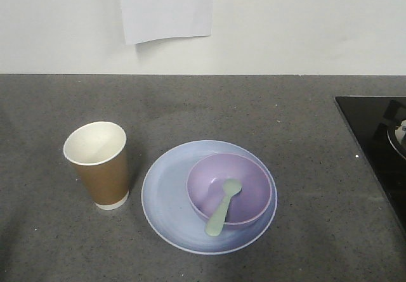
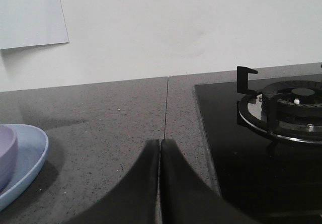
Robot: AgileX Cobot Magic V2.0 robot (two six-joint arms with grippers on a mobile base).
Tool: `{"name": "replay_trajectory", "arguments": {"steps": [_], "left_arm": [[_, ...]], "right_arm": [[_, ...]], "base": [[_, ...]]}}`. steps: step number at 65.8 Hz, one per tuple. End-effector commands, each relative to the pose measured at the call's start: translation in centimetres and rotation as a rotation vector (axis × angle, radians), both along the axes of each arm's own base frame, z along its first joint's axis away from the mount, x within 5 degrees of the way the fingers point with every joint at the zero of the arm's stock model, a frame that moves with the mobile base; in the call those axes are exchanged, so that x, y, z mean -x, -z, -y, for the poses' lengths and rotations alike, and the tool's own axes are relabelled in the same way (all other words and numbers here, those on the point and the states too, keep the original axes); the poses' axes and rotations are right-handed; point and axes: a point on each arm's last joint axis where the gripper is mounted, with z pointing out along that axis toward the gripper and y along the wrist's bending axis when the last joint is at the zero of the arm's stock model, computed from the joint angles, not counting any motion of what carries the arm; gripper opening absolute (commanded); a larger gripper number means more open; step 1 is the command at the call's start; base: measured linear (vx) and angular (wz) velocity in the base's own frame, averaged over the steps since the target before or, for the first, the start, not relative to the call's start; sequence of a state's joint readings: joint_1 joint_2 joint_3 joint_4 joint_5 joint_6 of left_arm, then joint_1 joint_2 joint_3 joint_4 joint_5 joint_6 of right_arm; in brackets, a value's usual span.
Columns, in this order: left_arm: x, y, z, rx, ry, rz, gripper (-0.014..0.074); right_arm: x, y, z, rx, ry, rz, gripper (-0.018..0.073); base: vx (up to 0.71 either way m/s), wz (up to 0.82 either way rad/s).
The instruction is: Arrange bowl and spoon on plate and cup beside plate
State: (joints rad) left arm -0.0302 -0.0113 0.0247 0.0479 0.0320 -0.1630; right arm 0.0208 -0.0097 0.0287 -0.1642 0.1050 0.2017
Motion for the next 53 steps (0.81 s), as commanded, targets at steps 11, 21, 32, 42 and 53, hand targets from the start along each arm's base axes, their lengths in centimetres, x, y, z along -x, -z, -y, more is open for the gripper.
{"name": "replay_trajectory", "arguments": {"steps": [11,21,32,42,53], "left_arm": [[-0.03,0.33,0.03,0.012,0.004,0.051,-0.0007],[-0.03,0.33,0.03,0.012,0.004,0.051,-0.0007],[-0.03,0.33,0.03,0.012,0.004,0.051,-0.0007],[-0.03,0.33,0.03,0.012,0.004,0.051,-0.0007],[-0.03,0.33,0.03,0.012,0.004,0.051,-0.0007]], "right_arm": [[0.03,-0.14,-0.07,0.01,-0.006,0.065,-0.0005],[0.03,-0.14,-0.07,0.01,-0.006,0.065,-0.0005],[0.03,-0.14,-0.07,0.01,-0.006,0.065,-0.0005],[0.03,-0.14,-0.07,0.01,-0.006,0.065,-0.0005],[0.03,-0.14,-0.07,0.01,-0.006,0.065,-0.0005]], "base": [[0.0,0.0],[0.0,0.0],[0.0,0.0],[0.0,0.0],[0.0,0.0]]}}
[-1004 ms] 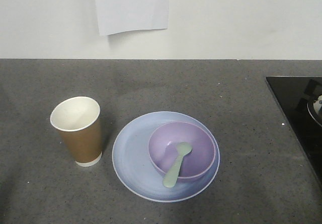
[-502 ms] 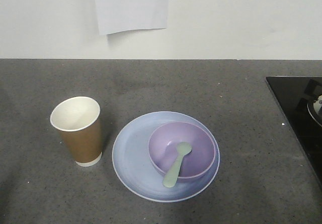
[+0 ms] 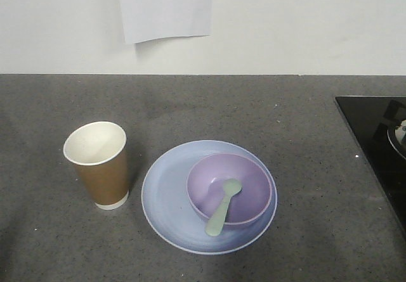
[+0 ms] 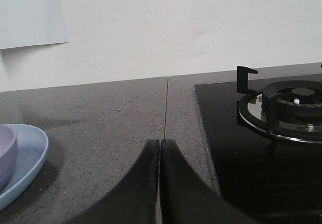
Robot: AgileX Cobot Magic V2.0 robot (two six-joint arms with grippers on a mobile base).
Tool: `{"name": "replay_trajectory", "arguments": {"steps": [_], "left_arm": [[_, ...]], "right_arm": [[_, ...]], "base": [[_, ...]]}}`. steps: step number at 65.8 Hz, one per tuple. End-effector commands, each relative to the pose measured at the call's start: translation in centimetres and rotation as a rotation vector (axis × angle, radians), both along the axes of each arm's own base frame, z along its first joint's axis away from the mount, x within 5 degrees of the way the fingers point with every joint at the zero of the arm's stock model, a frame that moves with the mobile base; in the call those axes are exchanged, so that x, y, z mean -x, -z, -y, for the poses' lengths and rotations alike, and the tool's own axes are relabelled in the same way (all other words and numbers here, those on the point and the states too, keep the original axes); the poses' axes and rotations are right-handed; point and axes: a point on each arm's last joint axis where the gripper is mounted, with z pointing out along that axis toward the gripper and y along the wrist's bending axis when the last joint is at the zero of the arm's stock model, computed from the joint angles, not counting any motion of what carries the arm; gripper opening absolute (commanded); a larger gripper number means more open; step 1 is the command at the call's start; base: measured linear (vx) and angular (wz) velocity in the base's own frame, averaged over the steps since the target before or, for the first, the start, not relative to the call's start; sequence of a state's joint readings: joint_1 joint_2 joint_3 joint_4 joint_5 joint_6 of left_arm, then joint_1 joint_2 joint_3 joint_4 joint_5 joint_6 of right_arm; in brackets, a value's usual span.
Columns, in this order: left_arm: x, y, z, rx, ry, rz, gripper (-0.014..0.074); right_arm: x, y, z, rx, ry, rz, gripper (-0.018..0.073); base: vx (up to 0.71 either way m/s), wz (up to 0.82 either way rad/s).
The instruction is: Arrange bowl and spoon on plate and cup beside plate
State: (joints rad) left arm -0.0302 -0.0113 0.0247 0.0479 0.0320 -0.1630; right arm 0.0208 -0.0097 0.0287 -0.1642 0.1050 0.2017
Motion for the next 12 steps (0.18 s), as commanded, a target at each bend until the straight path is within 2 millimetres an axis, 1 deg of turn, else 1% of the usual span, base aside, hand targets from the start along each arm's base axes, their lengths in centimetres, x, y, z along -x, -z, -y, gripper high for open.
{"name": "replay_trajectory", "arguments": {"steps": [1,12], "left_arm": [[-0.03,0.33,0.03,0.012,0.004,0.051,-0.0007],[-0.03,0.33,0.03,0.012,0.004,0.051,-0.0007]], "right_arm": [[0.03,-0.14,-0.07,0.01,-0.006,0.065,-0.0005],[0.03,-0.14,-0.07,0.01,-0.006,0.065,-0.0005]], "base": [[0.0,0.0],[0.0,0.0]]}}
